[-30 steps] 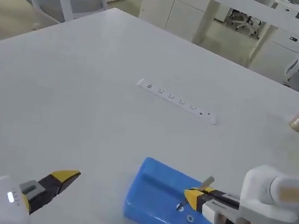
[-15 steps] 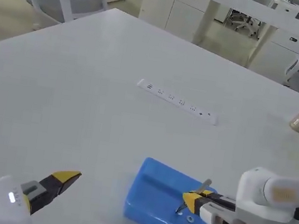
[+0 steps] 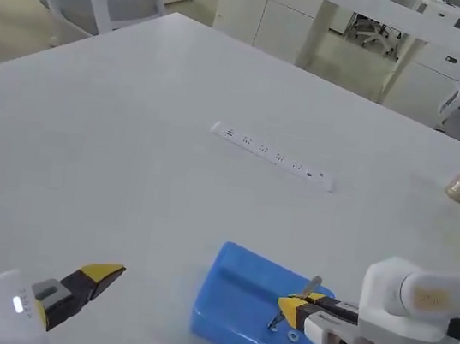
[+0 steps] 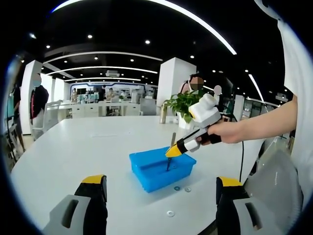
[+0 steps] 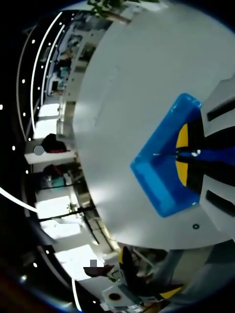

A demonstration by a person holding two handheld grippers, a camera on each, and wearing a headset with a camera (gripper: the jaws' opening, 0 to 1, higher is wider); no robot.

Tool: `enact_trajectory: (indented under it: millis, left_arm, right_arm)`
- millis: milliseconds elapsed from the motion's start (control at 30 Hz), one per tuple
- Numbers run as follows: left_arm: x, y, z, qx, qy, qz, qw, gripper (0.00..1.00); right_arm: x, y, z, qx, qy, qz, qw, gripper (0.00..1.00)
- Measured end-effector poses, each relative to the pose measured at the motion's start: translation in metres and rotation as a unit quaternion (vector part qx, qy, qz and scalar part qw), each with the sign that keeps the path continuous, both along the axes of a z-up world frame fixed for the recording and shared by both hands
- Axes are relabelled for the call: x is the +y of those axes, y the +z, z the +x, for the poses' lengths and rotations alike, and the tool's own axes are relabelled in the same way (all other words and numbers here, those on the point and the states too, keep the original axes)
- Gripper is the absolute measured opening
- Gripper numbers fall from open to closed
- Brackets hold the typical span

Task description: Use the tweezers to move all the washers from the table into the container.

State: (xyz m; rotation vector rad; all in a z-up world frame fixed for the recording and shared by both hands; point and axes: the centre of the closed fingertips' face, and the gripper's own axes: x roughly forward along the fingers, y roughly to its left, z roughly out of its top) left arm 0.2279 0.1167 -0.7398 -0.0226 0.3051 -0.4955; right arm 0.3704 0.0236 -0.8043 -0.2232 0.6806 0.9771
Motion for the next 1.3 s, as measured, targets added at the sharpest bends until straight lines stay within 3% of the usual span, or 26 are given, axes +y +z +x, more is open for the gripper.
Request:
enact_trajectory:
  millis: [500,1300]
  left_arm:
    - [-0.002,0.0,-0.001,0.001,-0.005,-0.002,1.0,0.94]
    - [-0.001,-0.002,-0.002,0.003,-0.007,0.002,1.0,0.93]
  right_arm:
    - [0.001,0.01,-0.002,-0.012,0.001,0.013,0.9998,0.03]
    - [-0.005,0.044,-0.022,-0.04,-0.003,0.039,0.9984,0.03]
